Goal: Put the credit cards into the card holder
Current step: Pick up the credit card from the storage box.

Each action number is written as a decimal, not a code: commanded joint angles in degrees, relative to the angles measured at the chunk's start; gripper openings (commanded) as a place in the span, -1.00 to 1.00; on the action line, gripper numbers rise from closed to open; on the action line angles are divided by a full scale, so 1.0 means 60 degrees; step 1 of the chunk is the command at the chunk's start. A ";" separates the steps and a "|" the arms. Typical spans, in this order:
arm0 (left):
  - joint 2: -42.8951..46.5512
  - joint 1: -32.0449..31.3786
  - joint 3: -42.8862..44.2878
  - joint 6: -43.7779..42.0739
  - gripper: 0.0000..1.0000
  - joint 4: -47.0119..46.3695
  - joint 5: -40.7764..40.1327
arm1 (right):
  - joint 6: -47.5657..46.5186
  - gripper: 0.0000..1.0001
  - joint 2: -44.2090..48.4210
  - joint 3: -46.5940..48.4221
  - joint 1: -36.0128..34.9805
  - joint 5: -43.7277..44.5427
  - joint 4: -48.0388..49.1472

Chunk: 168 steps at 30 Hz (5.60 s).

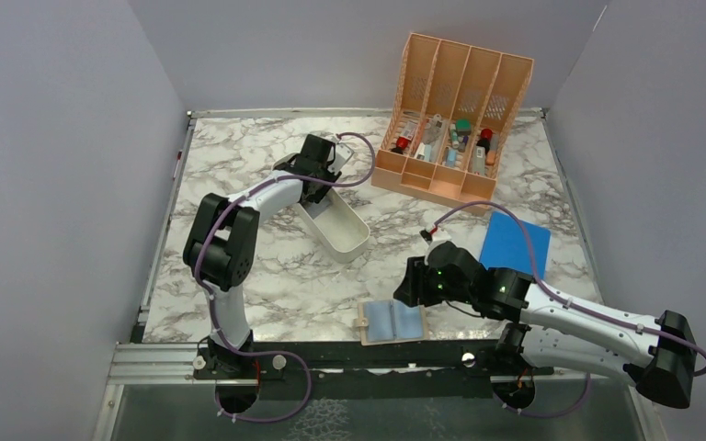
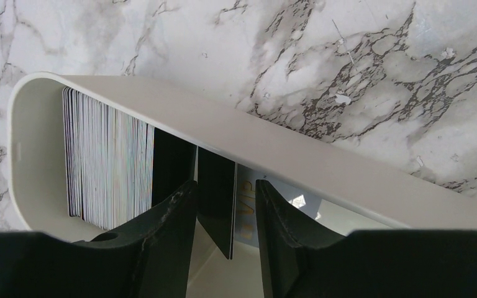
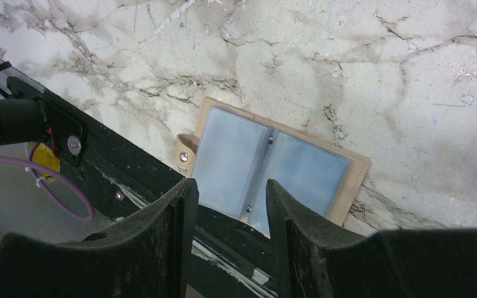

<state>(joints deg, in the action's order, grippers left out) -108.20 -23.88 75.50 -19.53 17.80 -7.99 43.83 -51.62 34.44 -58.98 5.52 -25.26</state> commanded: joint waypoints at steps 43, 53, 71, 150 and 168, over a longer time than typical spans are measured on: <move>0.0151 0.0024 -0.0586 -0.1513 0.30 -0.2090 -0.2690 | -0.0363 -0.02 -0.0590 -0.0073 -0.0032 0.0088 0.0522; 0.0452 -0.0001 -0.0884 -0.1556 0.85 -0.1800 -0.1558 | -0.0406 -0.01 -0.0816 -0.0088 -0.0042 0.0005 0.0745; -0.0214 0.0005 -0.0782 -0.2145 0.82 -0.2584 -0.2938 | -0.0353 -0.01 -0.0650 -0.0018 -0.0032 0.0184 0.0565; -0.0269 0.0148 0.0028 -0.3174 -0.34 -0.2109 -0.2816 | -0.0395 -0.01 -0.1282 -0.0038 -0.0031 0.0030 0.1125; -0.0117 0.0138 0.0256 -0.3023 -0.63 -0.1566 -0.2719 | -0.0393 -0.01 -0.1311 -0.0043 -0.0024 -0.0039 0.1193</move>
<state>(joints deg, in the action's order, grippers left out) -111.87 -23.38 74.54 -37.58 7.25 -24.38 41.93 -59.27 34.11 -58.98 6.04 -19.33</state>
